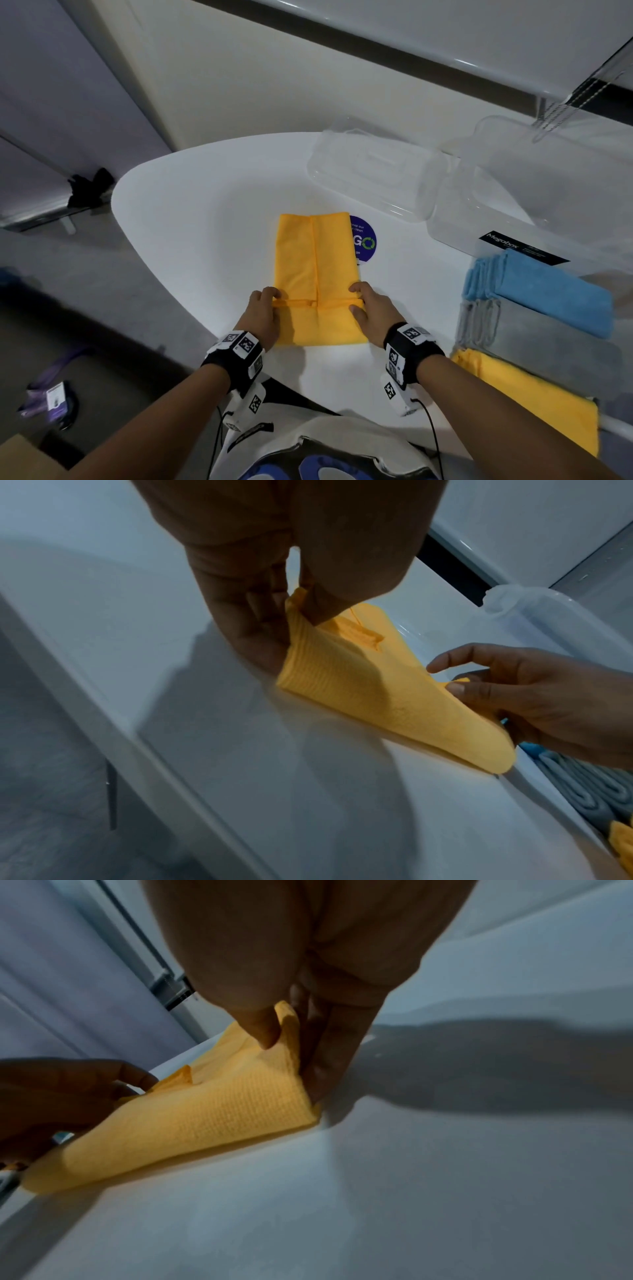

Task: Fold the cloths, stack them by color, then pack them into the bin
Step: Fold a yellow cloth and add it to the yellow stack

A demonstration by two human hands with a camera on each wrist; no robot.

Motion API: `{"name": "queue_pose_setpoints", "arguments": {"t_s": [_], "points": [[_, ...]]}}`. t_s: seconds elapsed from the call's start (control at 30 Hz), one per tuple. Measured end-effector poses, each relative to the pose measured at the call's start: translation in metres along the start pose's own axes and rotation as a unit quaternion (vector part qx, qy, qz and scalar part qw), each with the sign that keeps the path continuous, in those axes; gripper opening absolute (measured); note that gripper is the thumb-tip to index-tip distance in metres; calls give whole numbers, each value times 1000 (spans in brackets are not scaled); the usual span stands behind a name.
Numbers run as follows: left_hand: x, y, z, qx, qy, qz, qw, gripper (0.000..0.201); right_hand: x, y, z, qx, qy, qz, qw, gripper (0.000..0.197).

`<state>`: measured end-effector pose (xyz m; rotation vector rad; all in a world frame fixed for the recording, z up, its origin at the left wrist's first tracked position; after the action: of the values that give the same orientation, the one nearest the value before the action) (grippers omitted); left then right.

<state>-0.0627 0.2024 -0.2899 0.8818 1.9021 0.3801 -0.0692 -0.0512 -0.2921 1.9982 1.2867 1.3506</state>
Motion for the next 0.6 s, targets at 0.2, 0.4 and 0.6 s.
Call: {"name": "queue_pose_setpoints", "arguments": {"t_s": [0.2,0.4,0.6], "points": [[2,11,0,-23,28,-24,999,39,4,12,-5,-106,15,-55,993,44],[-18,21,-20,-41,-207,93,973,18,25,11,-38,-173,225,-154,946,26],[11,-14,-28,133,-213,273,929,64,-2,-31,-28,19,265,-237,934,65]]}}
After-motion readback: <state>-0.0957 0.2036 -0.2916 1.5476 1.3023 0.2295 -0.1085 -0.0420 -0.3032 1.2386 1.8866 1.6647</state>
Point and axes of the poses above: each hand's wrist, its own z-axis towards the middle knuckle, its own y-axis out of the back of the hand, x = y × z, the point moved 5 cm from there along z, towards the middle knuckle, and after that the axes turned 9 degrees about -z, right-handed, at the moved point
